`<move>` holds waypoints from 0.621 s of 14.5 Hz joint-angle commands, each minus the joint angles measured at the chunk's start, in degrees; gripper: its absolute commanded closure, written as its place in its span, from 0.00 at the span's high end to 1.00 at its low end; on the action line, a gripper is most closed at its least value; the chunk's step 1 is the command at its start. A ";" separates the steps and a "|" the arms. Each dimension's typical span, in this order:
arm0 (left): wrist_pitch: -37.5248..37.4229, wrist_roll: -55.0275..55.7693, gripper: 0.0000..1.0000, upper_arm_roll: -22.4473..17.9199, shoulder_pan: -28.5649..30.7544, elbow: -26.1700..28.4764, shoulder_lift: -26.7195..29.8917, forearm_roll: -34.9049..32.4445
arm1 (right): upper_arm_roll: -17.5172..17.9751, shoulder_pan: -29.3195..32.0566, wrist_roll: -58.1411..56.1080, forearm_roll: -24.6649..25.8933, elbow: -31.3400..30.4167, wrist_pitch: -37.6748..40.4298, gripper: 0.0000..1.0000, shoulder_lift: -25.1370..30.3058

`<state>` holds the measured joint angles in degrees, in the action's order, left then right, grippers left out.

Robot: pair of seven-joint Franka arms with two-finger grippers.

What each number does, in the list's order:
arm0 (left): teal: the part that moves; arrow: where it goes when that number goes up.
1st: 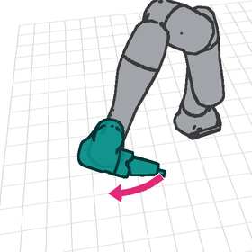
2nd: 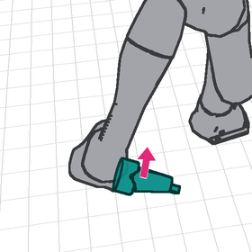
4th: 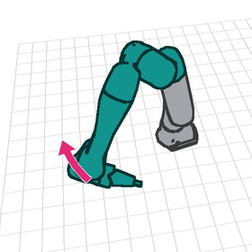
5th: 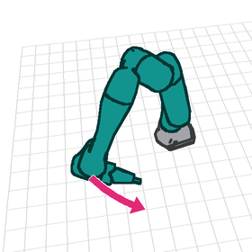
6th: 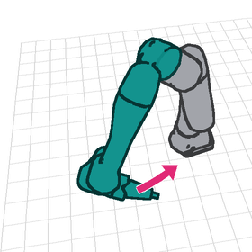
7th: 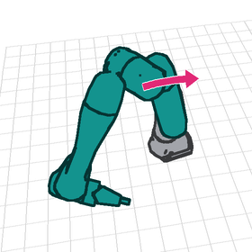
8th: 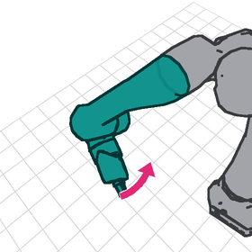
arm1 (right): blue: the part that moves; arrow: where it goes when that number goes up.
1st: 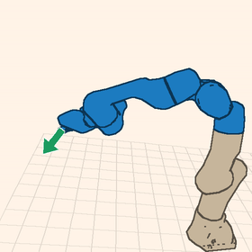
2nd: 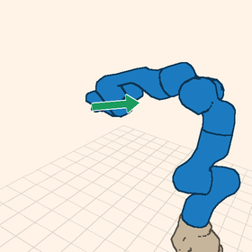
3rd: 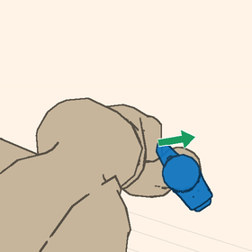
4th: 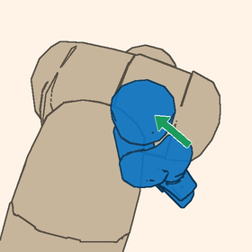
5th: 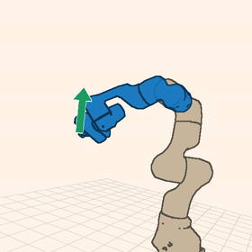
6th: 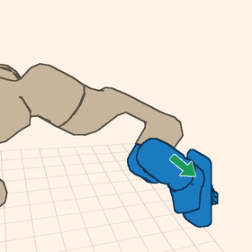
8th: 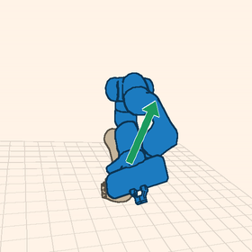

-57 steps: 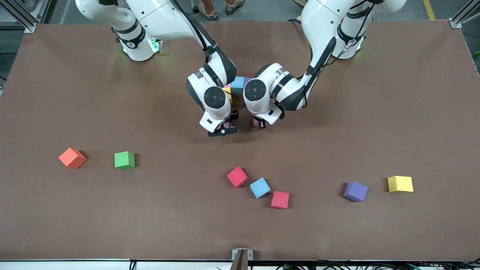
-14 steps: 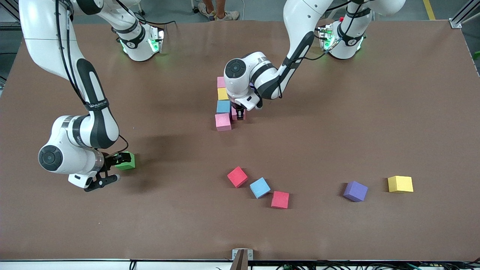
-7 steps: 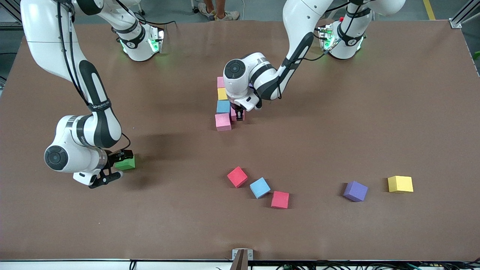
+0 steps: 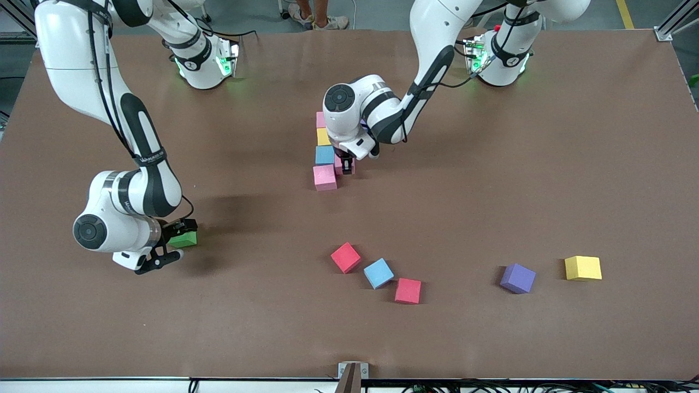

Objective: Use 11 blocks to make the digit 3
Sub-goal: 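Place the pink cube and open the left gripper while the right lifts green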

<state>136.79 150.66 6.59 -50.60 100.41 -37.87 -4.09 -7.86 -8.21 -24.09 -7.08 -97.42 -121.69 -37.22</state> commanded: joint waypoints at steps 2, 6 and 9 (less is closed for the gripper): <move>-0.03 1.48 0.01 -0.26 -1.52 -1.36 -2.20 -1.01 | 0.65 0.47 -0.08 0.57 -0.85 -2.24 0.99 -0.13; 0.06 0.86 0.50 -0.26 -1.35 -1.36 -2.29 -1.45 | 0.65 0.65 -0.25 0.75 -1.02 -3.64 0.92 -0.40; -0.55 -0.27 1.00 -0.26 -0.82 -1.36 -1.68 -2.41 | 0.65 0.65 -0.34 0.75 -1.20 -3.38 0.84 -0.40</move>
<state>136.76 150.59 6.56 -51.25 100.35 -38.77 -4.54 -7.78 -8.21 -24.09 -7.05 -97.51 -124.51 -38.10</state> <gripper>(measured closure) 0.357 0.088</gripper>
